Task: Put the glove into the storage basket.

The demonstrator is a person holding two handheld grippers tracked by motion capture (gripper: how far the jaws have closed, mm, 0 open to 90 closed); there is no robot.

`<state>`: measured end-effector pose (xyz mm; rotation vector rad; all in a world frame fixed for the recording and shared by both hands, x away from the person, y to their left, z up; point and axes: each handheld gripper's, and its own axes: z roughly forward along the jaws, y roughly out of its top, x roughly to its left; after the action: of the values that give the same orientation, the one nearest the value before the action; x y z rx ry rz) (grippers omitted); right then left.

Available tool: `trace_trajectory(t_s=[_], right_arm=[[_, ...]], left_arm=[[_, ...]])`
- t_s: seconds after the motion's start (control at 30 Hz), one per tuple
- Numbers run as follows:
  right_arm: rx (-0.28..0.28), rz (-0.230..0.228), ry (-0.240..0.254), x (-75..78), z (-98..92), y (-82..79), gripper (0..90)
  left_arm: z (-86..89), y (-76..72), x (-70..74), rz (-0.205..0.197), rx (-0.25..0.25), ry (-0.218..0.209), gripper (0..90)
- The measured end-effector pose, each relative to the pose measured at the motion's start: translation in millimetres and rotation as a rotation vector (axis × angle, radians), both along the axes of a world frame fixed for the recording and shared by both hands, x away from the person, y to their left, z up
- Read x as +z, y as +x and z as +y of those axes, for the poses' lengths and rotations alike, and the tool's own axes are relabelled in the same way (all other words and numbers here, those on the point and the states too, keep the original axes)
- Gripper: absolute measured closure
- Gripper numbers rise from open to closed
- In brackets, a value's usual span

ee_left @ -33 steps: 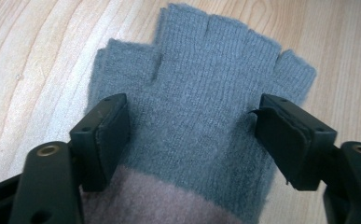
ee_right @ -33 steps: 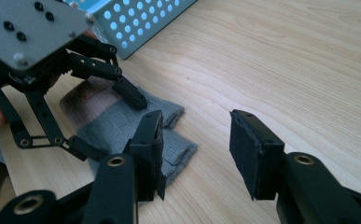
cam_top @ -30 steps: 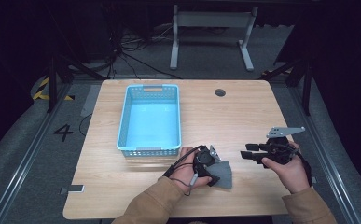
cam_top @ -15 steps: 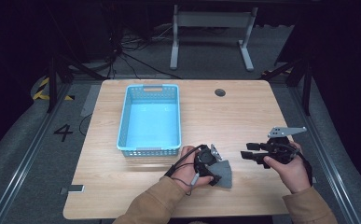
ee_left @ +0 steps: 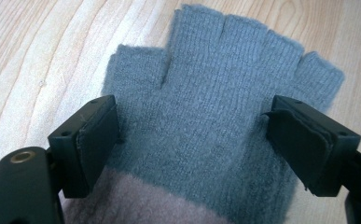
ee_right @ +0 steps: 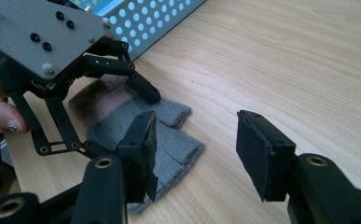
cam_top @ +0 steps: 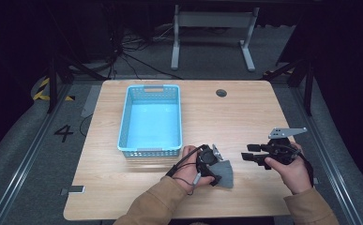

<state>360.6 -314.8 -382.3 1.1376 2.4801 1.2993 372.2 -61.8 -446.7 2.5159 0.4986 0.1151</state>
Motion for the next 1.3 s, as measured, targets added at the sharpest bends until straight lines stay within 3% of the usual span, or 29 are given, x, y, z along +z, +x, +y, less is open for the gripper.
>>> trace_trajectory(t_s=[0.2,0.4,0.57,0.87,1.03,1.1,1.17,1.3], right_arm=[[-0.026,0.011,0.015,-0.9,-4.3,1.1,49.0],[-0.031,0.009,0.022,0.2,-4.2,0.3,50.1],[-0.032,0.002,0.023,0.7,-4.0,-0.3,50.6],[-0.050,0.002,0.031,1.1,-8.1,0.4,51.0],[-0.061,0.000,0.035,0.5,-10.9,1.5,50.8],[-0.063,-0.001,0.032,0.5,-11.6,1.7,50.8],[-0.085,-0.006,0.007,0.4,-12.7,1.6,50.8],[-0.092,0.000,0.010,-0.8,-13.5,2.4,50.8]], left_arm=[[-1.7,-4.3,1.8,0.004,0.019,0.021,26.5],[-1.2,-11.4,3.8,0.020,-0.012,0.002,51.4],[-0.3,-13.4,4.7,0.041,-0.021,-0.011,65.5],[4.8,-8.6,17.4,0.061,-0.031,-0.035,69.9],[10.0,-5.7,36.4,0.032,-0.038,-0.055,69.8],[11.4,-4.5,40.3,0.030,-0.037,-0.058,69.6],[17.2,-0.2,51.8,0.036,-0.024,-0.099,69.4],[22.5,4.6,65.6,0.027,-0.021,-0.102,69.4]])
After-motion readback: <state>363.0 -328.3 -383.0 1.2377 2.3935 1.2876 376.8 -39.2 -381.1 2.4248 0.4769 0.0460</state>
